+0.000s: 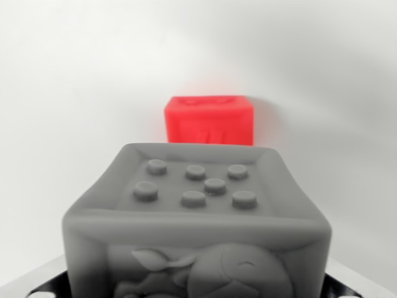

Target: Destack cube

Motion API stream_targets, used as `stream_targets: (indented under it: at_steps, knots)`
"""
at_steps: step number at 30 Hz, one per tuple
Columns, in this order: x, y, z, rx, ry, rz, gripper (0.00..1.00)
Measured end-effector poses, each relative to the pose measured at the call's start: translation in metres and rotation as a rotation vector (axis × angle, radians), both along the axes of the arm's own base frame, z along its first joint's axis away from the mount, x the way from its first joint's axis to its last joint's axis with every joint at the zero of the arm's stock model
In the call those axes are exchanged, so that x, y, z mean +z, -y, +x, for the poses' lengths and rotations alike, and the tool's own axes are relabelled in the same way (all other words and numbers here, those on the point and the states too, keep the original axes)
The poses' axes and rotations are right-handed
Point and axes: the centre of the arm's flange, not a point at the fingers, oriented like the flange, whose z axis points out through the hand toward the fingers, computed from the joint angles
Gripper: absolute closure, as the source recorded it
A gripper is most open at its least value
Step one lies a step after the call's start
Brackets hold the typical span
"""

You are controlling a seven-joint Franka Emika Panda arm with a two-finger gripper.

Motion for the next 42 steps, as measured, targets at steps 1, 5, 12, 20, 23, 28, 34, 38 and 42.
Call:
stream_targets:
  at_steps: [1, 5, 12, 20, 23, 28, 34, 38, 42]
  knots:
    - [0.000, -0.001, -0.001, -0.008, -0.001, 0.000, 1.00]
    - [0.000, -0.004, -0.007, -0.039, 0.001, 0.000, 1.00]
    - [-0.002, -0.010, -0.015, -0.088, 0.002, 0.000, 1.00]
    - [-0.003, -0.016, -0.026, -0.148, 0.002, 0.000, 1.00]
    - [-0.004, -0.019, -0.029, -0.168, 0.003, 0.000, 1.00]
    - [-0.006, -0.023, -0.036, -0.206, 0.003, 0.000, 1.00]
    - [-0.006, -0.028, -0.045, -0.255, 0.004, -0.001, 1.00]
    - [-0.008, -0.032, -0.050, -0.284, 0.003, -0.001, 1.00]
    - [-0.009, -0.035, -0.055, -0.316, 0.002, -0.002, 1.00]
